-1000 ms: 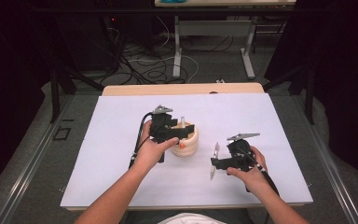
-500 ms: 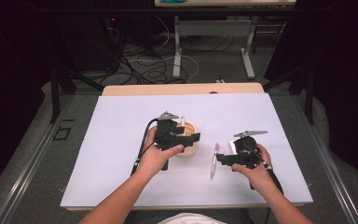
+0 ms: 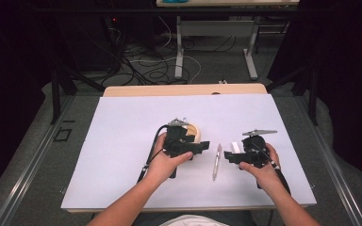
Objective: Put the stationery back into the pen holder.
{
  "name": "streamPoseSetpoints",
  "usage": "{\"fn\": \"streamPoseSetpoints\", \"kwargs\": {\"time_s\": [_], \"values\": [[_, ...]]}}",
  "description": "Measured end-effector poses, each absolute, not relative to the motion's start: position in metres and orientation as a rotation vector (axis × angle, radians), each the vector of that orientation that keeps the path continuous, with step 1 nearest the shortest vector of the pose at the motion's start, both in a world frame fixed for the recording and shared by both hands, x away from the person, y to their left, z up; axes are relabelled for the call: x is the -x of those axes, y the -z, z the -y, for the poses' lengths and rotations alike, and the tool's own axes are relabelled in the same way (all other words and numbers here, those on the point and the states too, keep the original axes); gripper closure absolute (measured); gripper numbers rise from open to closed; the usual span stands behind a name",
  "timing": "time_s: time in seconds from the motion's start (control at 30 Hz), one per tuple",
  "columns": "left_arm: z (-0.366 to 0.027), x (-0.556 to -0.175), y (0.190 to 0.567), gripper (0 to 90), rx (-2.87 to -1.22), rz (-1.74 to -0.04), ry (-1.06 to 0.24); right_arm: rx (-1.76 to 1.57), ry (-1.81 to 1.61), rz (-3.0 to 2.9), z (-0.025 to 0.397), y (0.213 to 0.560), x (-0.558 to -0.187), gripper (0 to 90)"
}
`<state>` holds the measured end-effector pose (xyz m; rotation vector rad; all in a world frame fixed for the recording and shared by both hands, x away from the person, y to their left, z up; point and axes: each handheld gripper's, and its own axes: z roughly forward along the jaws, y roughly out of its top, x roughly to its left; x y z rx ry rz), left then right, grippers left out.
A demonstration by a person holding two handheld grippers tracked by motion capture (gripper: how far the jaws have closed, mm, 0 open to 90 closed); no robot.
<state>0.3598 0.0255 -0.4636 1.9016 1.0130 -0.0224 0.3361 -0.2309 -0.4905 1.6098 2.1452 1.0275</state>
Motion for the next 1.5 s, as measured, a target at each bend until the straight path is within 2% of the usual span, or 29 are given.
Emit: {"fn": "streamPoseSetpoints", "kwargs": {"time_s": [0.7,1.5], "values": [[0.010,-0.348,0.486,45.4,-1.991,-1.076,0.204,-1.632,-1.022,-2.088,0.246,0.491,-0.342,15.7],[0.030,-0.353,0.515,62.7,-2.014,-1.245,0.223,-1.635,-1.030,-2.072,0.249,0.491,-0.342,16.3]]}}
